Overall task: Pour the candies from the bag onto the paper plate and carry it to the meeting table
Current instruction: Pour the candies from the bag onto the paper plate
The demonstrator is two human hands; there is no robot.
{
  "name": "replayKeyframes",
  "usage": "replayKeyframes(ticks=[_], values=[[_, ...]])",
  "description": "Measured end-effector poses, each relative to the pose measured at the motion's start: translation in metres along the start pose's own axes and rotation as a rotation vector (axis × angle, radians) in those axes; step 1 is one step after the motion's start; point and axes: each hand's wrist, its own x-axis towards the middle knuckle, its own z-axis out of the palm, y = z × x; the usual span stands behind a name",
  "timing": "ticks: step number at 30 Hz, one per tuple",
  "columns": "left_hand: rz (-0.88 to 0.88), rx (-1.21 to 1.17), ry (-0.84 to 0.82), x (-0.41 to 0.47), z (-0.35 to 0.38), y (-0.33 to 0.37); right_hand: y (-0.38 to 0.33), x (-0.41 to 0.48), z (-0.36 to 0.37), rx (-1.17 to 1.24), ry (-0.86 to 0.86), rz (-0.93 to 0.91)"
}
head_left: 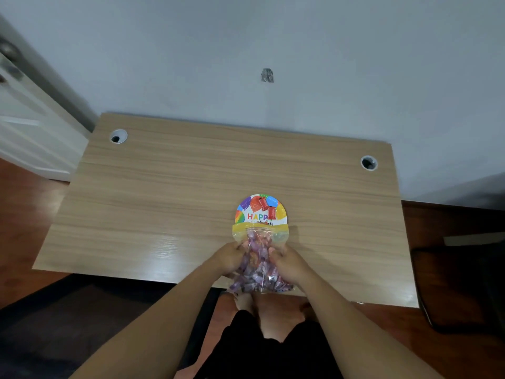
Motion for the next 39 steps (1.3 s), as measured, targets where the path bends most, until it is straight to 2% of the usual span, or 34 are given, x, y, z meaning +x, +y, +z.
replayKeyframes(ticks=[12, 20, 39], values=[[0.033, 0.039, 0.018, 0.007, 0.003, -0.007, 0.013, 0.006, 0.002, -0.004, -0.022, -0.007], [0.028, 0.059, 0.029, 0.013, 0.001, -0.014, 0.015, 0.007, 0.003, 0.015, 0.011, 0.058], [-0.021, -0.178, 0.002, 0.005, 0.0, -0.005, 0.015, 0.005, -0.004, -0.065, 0.031, 0.045]])
